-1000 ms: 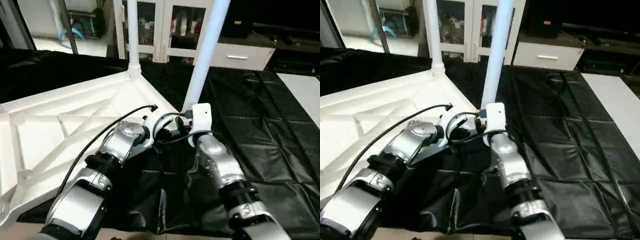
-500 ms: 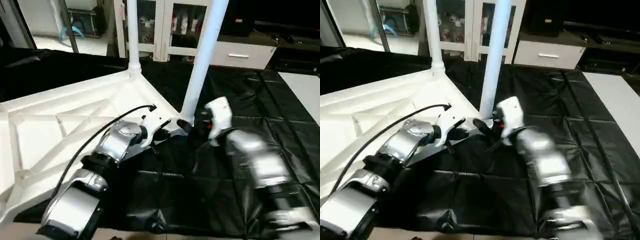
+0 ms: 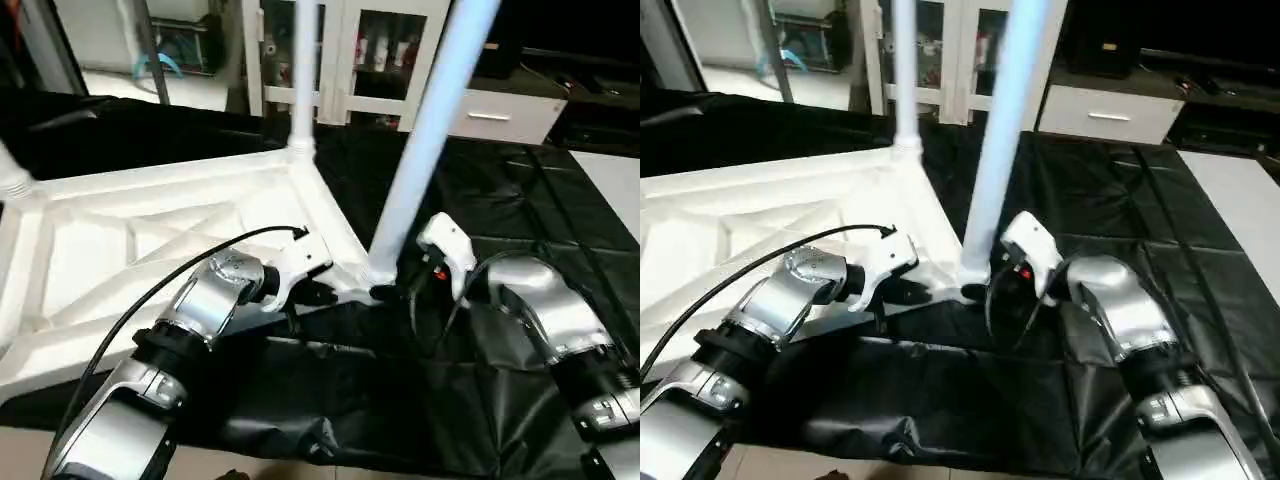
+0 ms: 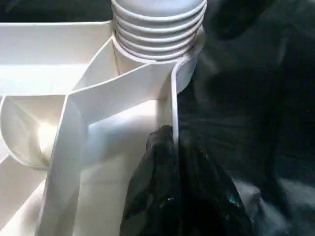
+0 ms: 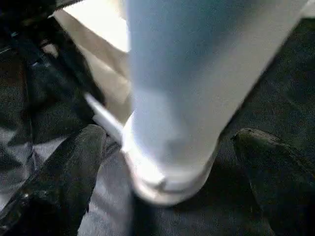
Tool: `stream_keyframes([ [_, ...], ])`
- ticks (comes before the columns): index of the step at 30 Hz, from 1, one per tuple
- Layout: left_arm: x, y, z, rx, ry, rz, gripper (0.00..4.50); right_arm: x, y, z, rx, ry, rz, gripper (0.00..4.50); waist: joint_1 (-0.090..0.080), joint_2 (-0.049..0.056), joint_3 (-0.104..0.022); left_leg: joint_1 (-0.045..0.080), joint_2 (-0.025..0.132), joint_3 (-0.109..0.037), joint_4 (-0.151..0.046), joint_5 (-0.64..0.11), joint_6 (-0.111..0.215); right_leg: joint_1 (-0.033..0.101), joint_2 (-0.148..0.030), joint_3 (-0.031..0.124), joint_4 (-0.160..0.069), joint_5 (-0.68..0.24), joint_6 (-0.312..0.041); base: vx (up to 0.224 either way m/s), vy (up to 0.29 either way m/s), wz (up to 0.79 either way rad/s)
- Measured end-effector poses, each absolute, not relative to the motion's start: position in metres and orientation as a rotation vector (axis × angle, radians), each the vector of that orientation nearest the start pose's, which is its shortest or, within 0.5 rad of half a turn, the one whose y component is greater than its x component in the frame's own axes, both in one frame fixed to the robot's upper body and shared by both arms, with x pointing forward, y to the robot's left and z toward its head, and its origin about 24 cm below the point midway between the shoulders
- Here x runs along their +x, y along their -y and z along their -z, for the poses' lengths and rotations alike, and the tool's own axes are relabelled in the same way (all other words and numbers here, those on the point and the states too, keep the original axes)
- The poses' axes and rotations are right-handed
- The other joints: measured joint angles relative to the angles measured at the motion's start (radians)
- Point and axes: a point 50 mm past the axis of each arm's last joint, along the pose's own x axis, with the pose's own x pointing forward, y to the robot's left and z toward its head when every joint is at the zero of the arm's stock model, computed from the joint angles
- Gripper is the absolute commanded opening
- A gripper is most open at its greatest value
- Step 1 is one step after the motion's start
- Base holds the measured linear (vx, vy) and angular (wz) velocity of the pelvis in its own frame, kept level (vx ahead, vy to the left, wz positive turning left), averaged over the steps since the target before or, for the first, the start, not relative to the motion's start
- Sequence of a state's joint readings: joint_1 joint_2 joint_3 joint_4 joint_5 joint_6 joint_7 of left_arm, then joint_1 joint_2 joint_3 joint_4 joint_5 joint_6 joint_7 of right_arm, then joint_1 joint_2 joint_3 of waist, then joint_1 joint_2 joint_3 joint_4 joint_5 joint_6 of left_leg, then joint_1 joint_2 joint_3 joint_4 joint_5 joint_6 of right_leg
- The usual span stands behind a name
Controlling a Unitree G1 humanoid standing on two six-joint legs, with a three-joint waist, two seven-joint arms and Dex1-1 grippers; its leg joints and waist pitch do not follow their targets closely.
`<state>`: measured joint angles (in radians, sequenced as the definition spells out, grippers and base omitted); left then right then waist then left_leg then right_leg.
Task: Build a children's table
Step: Rotate leg to tighten
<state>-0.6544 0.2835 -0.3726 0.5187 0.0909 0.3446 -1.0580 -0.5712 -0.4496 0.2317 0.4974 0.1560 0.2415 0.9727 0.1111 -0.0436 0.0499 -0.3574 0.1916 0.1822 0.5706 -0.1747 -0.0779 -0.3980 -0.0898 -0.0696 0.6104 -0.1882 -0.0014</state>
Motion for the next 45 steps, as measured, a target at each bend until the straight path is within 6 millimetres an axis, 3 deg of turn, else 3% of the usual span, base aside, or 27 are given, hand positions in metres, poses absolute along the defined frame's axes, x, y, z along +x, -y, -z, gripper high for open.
stream_keyframes([
  [9,0.321,-0.098,-0.058,0.461,-0.555,1.238,0.00,0.330,0.158,-0.059,-0.253,-0.423,-1.081,4.49,-0.001,-0.001,0.000,0.000,0.000,0.000,0.000,0.000,0.000,-0.001,0.000,0.000,0.000,0.000,0.000,0.000,0.000,0.00],
  [10,0.321,-0.098,-0.058,0.462,-0.556,1.238,0.00,0.331,0.158,-0.059,-0.255,-0.427,-1.079,4.22,-0.002,-0.001,0.000,0.000,0.000,0.000,0.000,0.000,0.000,-0.001,0.000,0.000,0.000,0.000,0.000,0.000,0.000,0.00],
  [15,0.320,-0.099,-0.058,0.464,-0.559,1.234,0.00,0.333,0.157,-0.059,-0.265,-0.415,-1.081,3.95,-0.004,-0.001,0.000,0.000,0.000,0.000,0.000,0.000,0.000,-0.001,0.000,0.000,0.001,0.000,0.000,0.000,0.000,0.00],
  [26,0.320,-0.100,-0.059,0.463,-0.567,1.229,0.00,0.333,0.153,-0.054,-0.233,-0.406,-1.101,2.87,-0.012,-0.001,0.000,0.000,0.000,0.000,0.001,0.000,0.000,-0.001,0.000,0.000,0.001,0.000,0.000,0.000,0.000,0.00],
  [31,0.320,-0.100,-0.059,0.460,-0.570,1.227,0.00,0.333,0.151,-0.053,-0.219,-0.399,-1.092,2.71,-0.013,-0.002,-0.001,0.000,0.000,0.000,0.001,0.000,0.000,-0.001,0.000,0.000,0.001,0.000,0.000,0.000,0.000,0.00],
  [34,0.322,-0.102,-0.059,0.450,-0.567,1.198,0.00,0.335,0.144,-0.049,-0.187,-0.377,-1.033,2.70,-0.022,-0.003,-0.001,0.001,0.000,0.000,0.002,0.000,0.000,0.000,0.000,0.000,0.002,0.002,-0.002,0.000,0.000,0.00],
  [45,0.344,-0.089,-0.058,0.412,-0.536,0.990,0.00,0.345,0.106,-0.036,0.031,-0.305,-0.501,2.70,-0.038,-0.005,0.000,0.001,0.001,0.000,0.004,0.000,0.000,-0.003,0.001,0.001,0.000,0.007,-0.003,0.000,0.000,0.00],
])
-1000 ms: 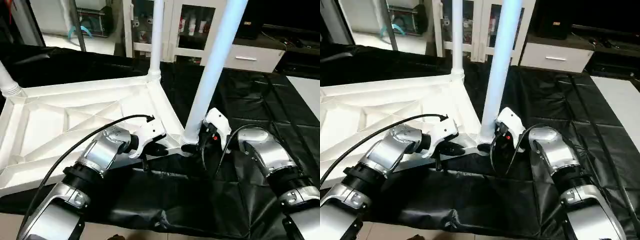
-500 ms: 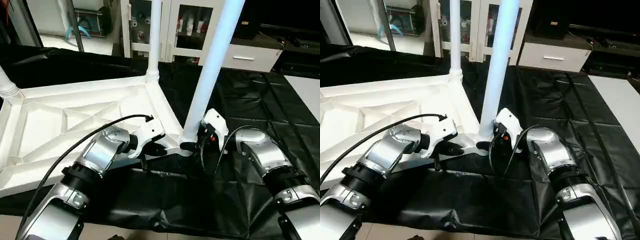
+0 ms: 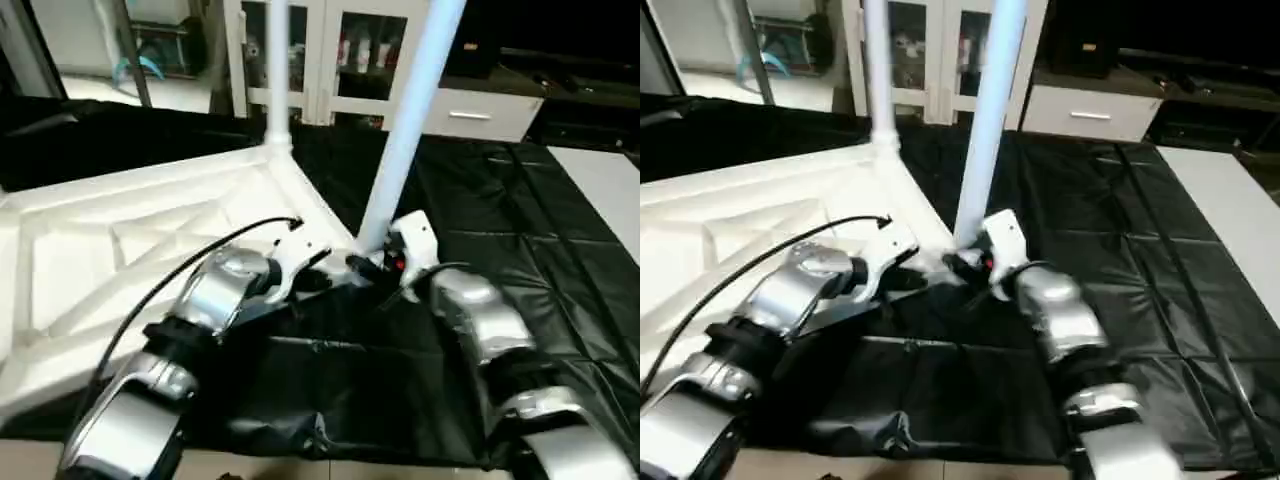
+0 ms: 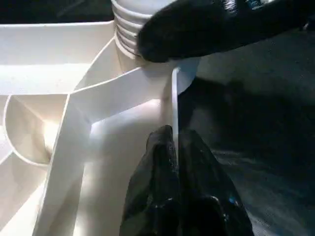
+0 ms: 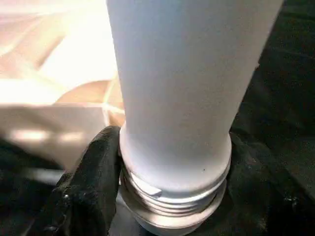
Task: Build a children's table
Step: Rotate leg to tighten
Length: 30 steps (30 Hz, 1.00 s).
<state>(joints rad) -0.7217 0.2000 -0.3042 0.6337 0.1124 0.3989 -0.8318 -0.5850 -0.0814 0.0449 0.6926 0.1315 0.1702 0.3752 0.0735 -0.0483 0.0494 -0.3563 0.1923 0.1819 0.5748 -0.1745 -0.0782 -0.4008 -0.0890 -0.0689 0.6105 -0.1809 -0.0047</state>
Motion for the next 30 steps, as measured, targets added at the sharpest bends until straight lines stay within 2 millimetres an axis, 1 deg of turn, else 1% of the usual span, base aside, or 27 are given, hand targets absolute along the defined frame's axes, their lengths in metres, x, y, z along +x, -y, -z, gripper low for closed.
stream_keyframes([
  [3,0.348,-0.086,-0.058,0.406,-0.524,0.958,0.00,0.345,0.088,-0.037,0.049,-0.292,-0.318,2.70,-0.003,0.001,0.000,-0.002,0.000,0.000,-0.001,0.000,0.000,-0.002,0.000,0.000,0.000,0.000,0.001,0.000,0.000,0.00],
  [6,0.350,-0.083,-0.057,0.403,-0.519,0.949,0.00,0.344,0.077,-0.038,0.048,-0.295,-0.192,2.69,-0.004,0.001,0.000,-0.002,-0.001,0.000,-0.002,0.000,0.000,-0.002,0.000,0.001,-0.001,-0.001,0.001,0.000,0.000,0.00],
  [9,0.350,-0.083,-0.057,0.401,-0.513,0.947,0.00,0.343,0.070,-0.038,0.036,-0.282,-0.134,2.69,-0.005,0.001,0.000,-0.002,-0.001,0.000,-0.002,0.000,0.000,-0.002,0.000,0.001,-0.001,-0.001,0.001,0.000,0.000,0.00],
  [15,0.351,-0.084,-0.058,0.401,-0.502,0.949,0.00,0.341,0.071,-0.037,0.093,-0.260,-0.111,2.69,-0.003,0.004,0.002,-0.002,-0.001,0.000,-0.003,0.000,0.000,-0.002,0.000,0.001,-0.002,-0.001,0.002,0.000,0.000,0.00],
  [16,0.351,-0.084,-0.058,0.401,-0.501,0.950,0.00,0.341,0.072,-0.037,0.093,-0.258,-0.116,3.04,-0.002,0.004,0.002,-0.003,-0.001,0.000,-0.003,0.000,0.000,-0.002,0.000,0.001,-0.002,-0.001,0.002,0.000,0.000,0.00],
  [18,0.351,-0.084,-0.058,0.403,-0.502,0.955,0.00,0.341,0.078,-0.035,0.088,-0.244,-0.139,3.39,0.003,0.004,0.002,-0.003,-0.001,0.000,-0.003,0.000,0.000,-0.002,0.000,0.001,-0.002,-0.001,0.002,0.000,0.000,0.00],
  [20,0.351,-0.083,-0.059,0.404,-0.499,0.961,0.00,0.342,0.082,-0.037,0.081,-0.235,-0.150,3.45,0.006,0.005,0.003,-0.003,-0.001,0.000,-0.004,0.000,0.000,-0.003,0.000,0.001,-0.002,-0.002,0.003,0.000,0.000,0.00],
  [21,0.351,-0.082,-0.059,0.404,-0.498,0.965,0.00,0.342,0.084,-0.038,0.076,-0.228,-0.155,3.56,0.009,0.006,0.003,-0.003,-0.001,0.000,-0.004,0.000,0.000,-0.003,0.000,0.001,-0.002,-0.002,0.003,0.000,0.000,0.00],
  [23,0.350,-0.080,-0.060,0.410,-0.493,0.984,0.00,0.344,0.092,-0.044,0.048,-0.197,-0.173,3.78,0.018,0.007,0.004,-0.005,-0.001,0.000,-0.005,0.000,0.000,-0.004,0.000,0.000,-0.002,-0.003,0.005,0.000,0.000,0.00],
  [25,0.349,-0.078,-0.061,0.414,-0.491,0.999,0.00,0.345,0.099,-0.050,0.038,-0.178,-0.196,3.89,0.021,0.008,0.005,-0.008,-0.001,0.000,-0.006,0.000,0.000,-0.005,0.000,0.000,-0.002,-0.003,0.005,0.000,0.000,0.00],
  [27,0.349,-0.078,-0.061,0.417,-0.491,1.014,0.00,0.348,0.112,-0.060,0.039,-0.156,-0.239,4.15,0.024,0.008,0.005,-0.009,-0.001,0.000,-0.005,0.000,0.001,-0.006,-0.001,0.000,-0.002,-0.003,0.005,0.000,0.000,0.00],
  [30,0.347,-0.079,-0.060,0.418,-0.498,1.046,0.00,0.348,0.126,-0.064,0.037,-0.187,-0.355,4.36,0.026,0.008,0.005,-0.009,-0.001,0.000,-0.005,0.000,0.001,-0.006,-0.001,0.000,-0.002,-0.003,0.005,0.000,0.000,0.00],
])
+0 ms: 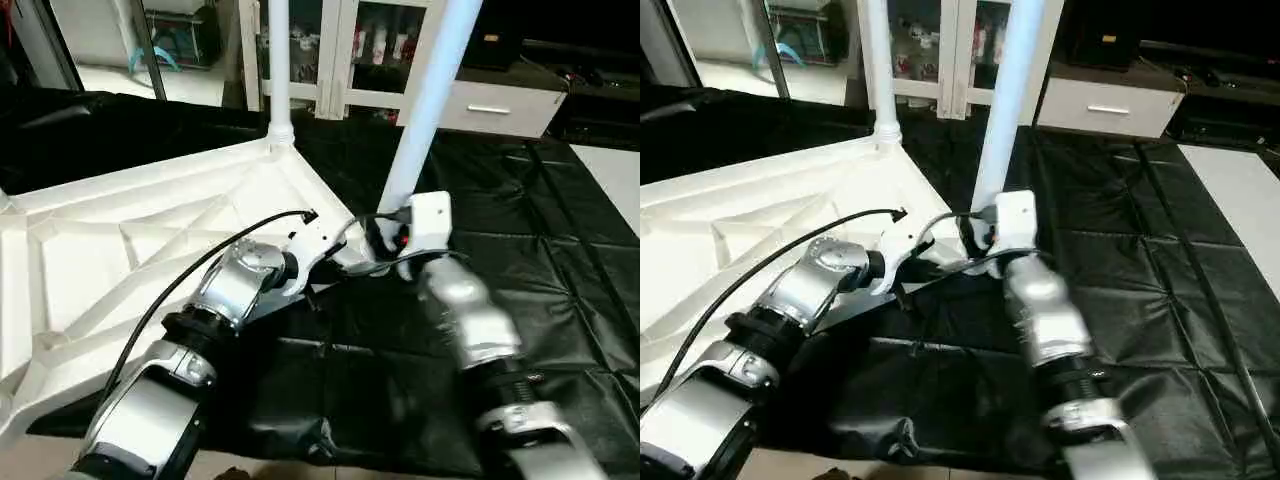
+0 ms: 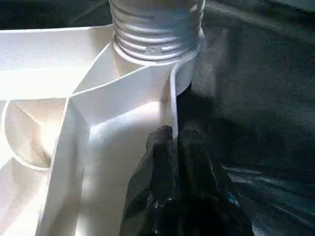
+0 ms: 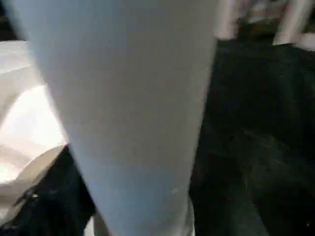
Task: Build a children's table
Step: Rotate leg to tighten
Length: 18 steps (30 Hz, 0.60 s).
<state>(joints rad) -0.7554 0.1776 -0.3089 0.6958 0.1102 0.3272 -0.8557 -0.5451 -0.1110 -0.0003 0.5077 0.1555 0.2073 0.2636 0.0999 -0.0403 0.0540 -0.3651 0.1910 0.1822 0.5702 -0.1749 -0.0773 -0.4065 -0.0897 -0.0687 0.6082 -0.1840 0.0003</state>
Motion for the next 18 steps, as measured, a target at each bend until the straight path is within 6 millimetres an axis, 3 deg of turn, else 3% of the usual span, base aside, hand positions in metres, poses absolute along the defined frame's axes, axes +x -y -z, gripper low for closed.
stream_keyframes([
  [3,0.345,-0.081,-0.059,0.419,-0.507,1.071,0.00,0.346,0.136,-0.065,-0.002,-0.217,-0.476,4.44,0.001,0.000,0.000,0.000,0.000,0.000,0.002,0.000,0.000,0.000,0.000,0.000,0.001,0.000,-0.001,0.000,0.000,0.00],
  [8,0.336,-0.088,-0.057,0.426,-0.532,1.157,0.00,0.333,0.170,-0.071,-0.147,-0.304,-0.799,4.44,0.005,0.000,0.000,0.002,0.001,0.000,0.003,0.000,0.000,0.003,-0.001,-0.001,0.001,0.000,-0.001,0.000,0.000,0.00],
  [18,0.325,-0.096,-0.058,0.444,-0.553,1.248,0.00,0.319,0.186,-0.066,-0.131,-0.392,-0.978,4.44,0.012,-0.001,-0.001,0.003,0.001,0.000,0.005,0.000,0.000,0.004,-0.001,-0.001,0.002,0.001,-0.001,0.000,0.000,0.00],
])
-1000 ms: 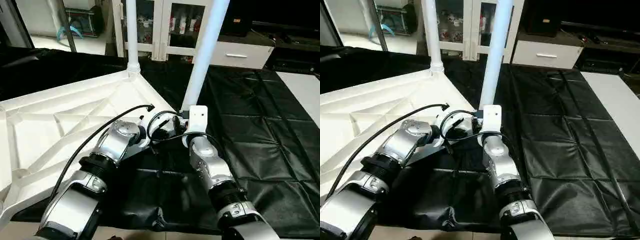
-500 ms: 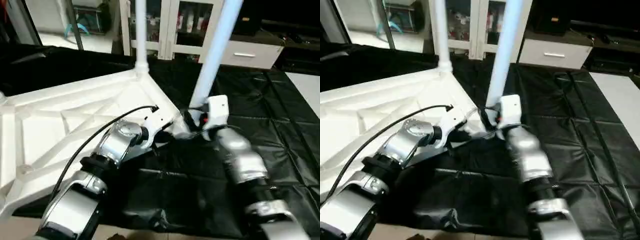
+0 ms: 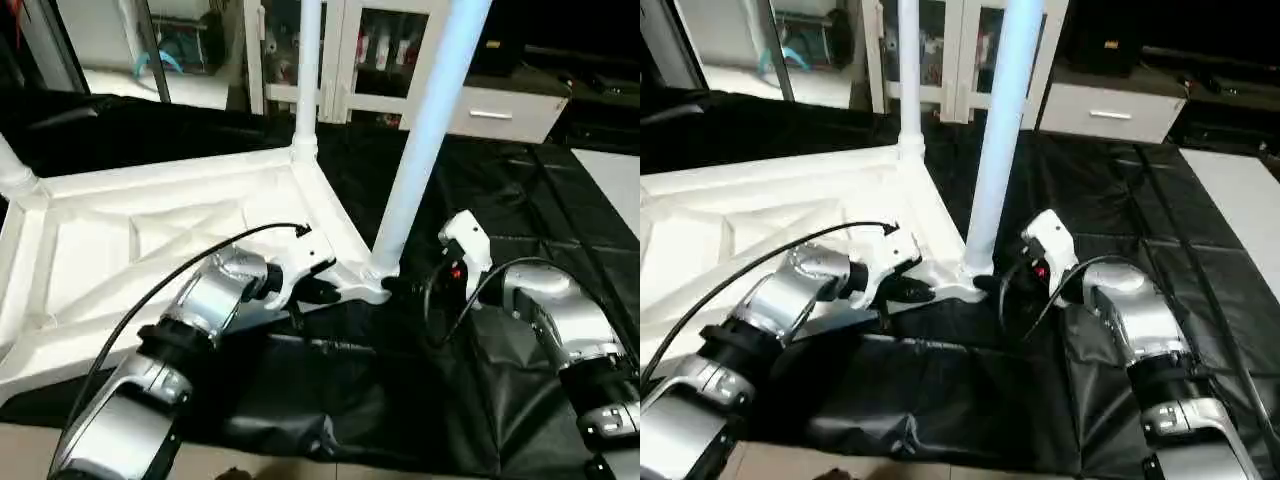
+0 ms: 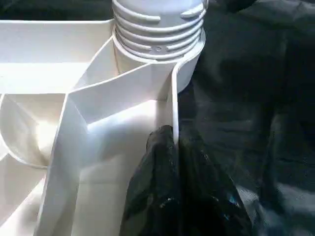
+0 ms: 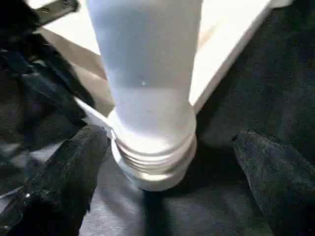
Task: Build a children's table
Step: Rotate leg to tighten
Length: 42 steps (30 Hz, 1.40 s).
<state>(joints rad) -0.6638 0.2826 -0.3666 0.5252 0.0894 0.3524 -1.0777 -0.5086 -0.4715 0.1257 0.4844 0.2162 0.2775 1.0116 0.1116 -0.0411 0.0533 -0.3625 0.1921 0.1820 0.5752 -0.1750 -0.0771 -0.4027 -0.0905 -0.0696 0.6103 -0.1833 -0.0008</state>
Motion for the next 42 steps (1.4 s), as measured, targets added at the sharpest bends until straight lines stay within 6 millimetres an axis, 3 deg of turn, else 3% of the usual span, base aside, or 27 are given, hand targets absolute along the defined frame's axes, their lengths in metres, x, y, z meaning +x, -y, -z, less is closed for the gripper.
stream_keyframes([
  [16,0.319,-0.099,-0.059,0.445,-0.567,1.269,0.00,0.323,0.179,-0.068,-0.192,-0.372,-1.044,4.44,-0.001,-0.001,-0.001,0.000,0.000,0.000,0.001,0.000,0.000,0.000,0.000,0.000,0.001,0.000,0.000,0.000,0.000,0.00],
  [28,0.316,-0.096,-0.059,0.453,-0.571,1.291,0.00,0.320,0.171,-0.056,-0.196,-0.411,-1.082,4.44,0.002,-0.001,-0.001,-0.001,0.000,0.000,0.002,0.000,0.001,0.000,0.000,0.000,0.001,0.000,0.000,0.000,0.000,0.00],
  [42,0.316,-0.096,-0.059,0.451,-0.576,1.293,0.00,0.321,0.160,-0.049,-0.186,-0.420,-1.111,3.21,0.001,-0.002,-0.001,-0.002,0.000,0.000,0.004,-0.001,0.001,0.000,0.000,0.000,0.001,0.000,-0.001,0.000,0.000,0.00],
])
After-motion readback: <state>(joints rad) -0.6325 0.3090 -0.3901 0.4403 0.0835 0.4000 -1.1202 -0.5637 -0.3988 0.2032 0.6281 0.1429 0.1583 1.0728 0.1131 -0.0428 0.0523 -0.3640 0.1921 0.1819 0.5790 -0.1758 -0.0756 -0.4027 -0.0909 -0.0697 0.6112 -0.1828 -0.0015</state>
